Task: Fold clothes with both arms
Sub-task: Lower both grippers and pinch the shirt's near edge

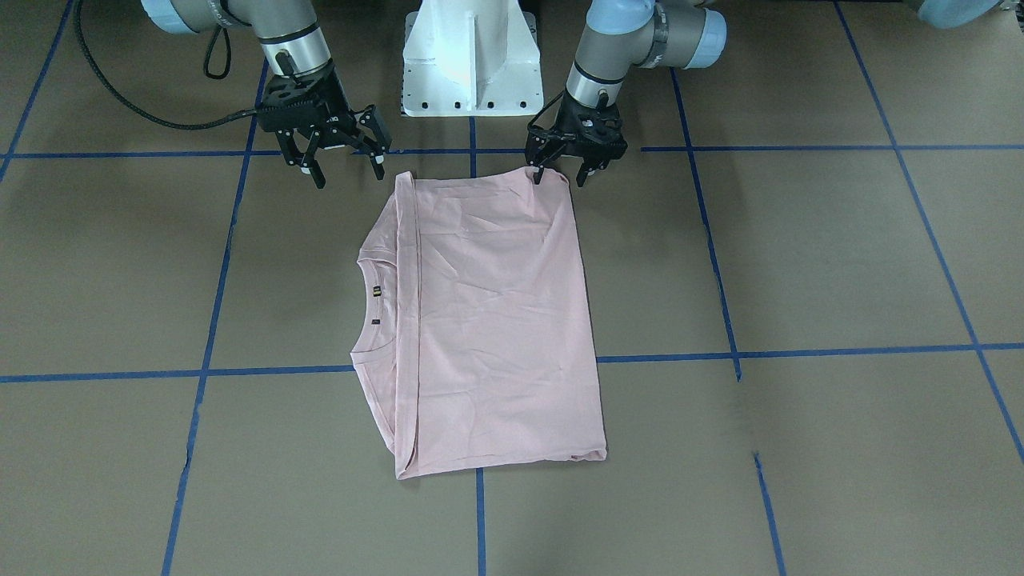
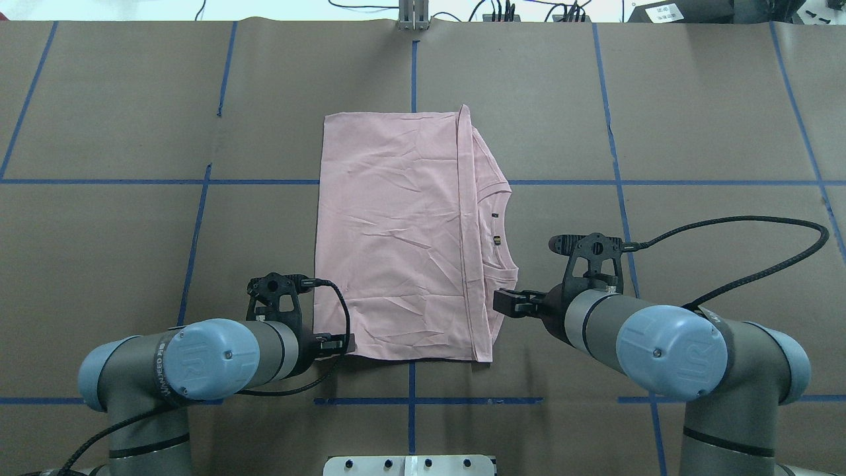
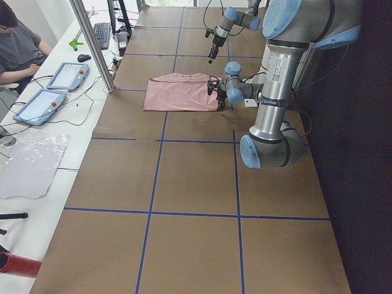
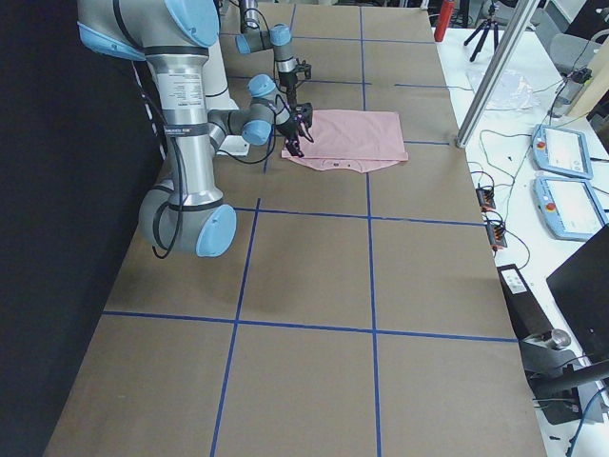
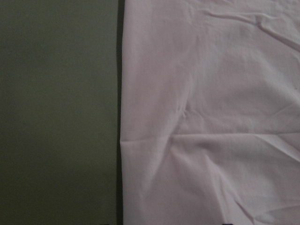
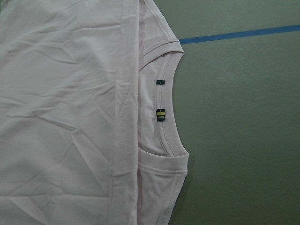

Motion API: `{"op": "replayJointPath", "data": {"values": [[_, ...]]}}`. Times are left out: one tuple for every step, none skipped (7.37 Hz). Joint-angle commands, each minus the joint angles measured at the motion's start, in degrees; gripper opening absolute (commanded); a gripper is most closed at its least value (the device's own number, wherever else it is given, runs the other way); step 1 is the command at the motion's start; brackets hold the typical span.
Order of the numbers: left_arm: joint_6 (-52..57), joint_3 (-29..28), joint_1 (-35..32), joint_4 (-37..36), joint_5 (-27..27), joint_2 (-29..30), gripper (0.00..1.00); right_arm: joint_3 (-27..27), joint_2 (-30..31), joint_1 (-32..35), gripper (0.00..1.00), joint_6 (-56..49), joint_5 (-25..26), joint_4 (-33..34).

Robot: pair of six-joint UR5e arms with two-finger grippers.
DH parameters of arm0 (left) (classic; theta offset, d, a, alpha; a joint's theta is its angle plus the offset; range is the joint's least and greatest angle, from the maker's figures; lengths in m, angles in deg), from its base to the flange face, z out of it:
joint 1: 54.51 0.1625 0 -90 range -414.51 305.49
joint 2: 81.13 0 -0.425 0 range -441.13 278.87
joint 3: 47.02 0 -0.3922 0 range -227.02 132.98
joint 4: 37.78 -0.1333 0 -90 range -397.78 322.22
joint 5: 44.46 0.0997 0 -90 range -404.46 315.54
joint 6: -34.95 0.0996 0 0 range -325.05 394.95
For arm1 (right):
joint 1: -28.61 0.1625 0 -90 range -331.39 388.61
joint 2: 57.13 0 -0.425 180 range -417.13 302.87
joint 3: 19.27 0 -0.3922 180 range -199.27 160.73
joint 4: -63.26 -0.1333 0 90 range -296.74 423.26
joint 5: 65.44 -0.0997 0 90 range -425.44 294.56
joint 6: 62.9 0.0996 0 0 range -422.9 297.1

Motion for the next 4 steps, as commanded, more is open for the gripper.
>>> {"op": "replayJointPath", "data": {"values": [[-0.03,-0.28,0.2,-0.04,-0.06,0.12,0.54,0.0,-0.05,0.0,1.0,0.0,0.0,0.0],[-0.03,-0.2,0.29,-0.04,-0.06,0.3,0.32,0.0,0.03,0.0,1.0,0.0,0.0,0.0],[0.06,-0.28,0.37,-0.04,-0.15,0.3,0.17,0.0,0.04,0.0,1.0,0.0,0.0,0.0],[0.06,-0.72,0.38,-0.04,-0.06,0.56,0.12,-0.08,0.04,0.0,1.0,0.0,0.0,0.0]]}}
